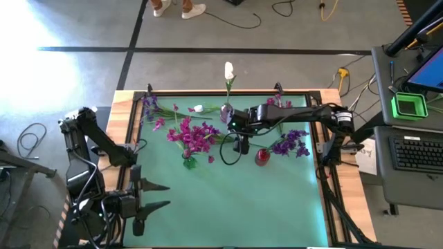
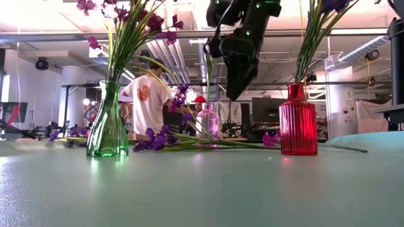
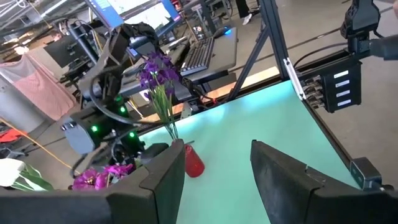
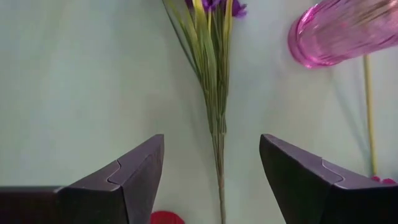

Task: Sort flowers into vase by color
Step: Put the bottom violet flowers into the red flower vase

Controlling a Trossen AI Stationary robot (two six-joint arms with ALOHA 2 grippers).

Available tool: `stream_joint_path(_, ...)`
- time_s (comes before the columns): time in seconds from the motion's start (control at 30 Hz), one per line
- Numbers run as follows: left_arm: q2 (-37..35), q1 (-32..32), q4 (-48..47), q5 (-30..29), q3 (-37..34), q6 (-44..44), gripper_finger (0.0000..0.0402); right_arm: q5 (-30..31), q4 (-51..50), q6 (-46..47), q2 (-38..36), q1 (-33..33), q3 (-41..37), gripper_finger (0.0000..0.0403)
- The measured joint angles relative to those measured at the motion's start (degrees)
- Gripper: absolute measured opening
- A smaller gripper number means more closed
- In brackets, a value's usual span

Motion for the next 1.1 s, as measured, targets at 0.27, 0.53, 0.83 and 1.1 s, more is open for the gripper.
stream_joint_path(0.27, -0.02, 0.02, -0.02, -1.97, -0.02, 0.45, 0.0169, -0.08, 7.72, -0.97, 0.00, 0.00, -4.97, 0.0249)
stream_joint_path(0.53, -0.02, 0.02, -0.15, -1.97, -0.02, 0.46, 0.0169, -0.09, 15.18, -0.96, 0.00, 0.00, -11.83, 0.0249)
stream_joint_path(0.83, -0.02, 0.07, -0.43, -2.89, -0.04, 0.46, 0.0169, 1.24, 21.16, -2.62, 2.37, -1.15, -15.13, 0.0249)
stream_joint_path(1.1, -0.01, 0.07, -0.44, -2.89, -0.04, 0.46, 0.0169, 1.40, 21.76, -5.33, 9.27, -1.51, -13.05, 0.0249)
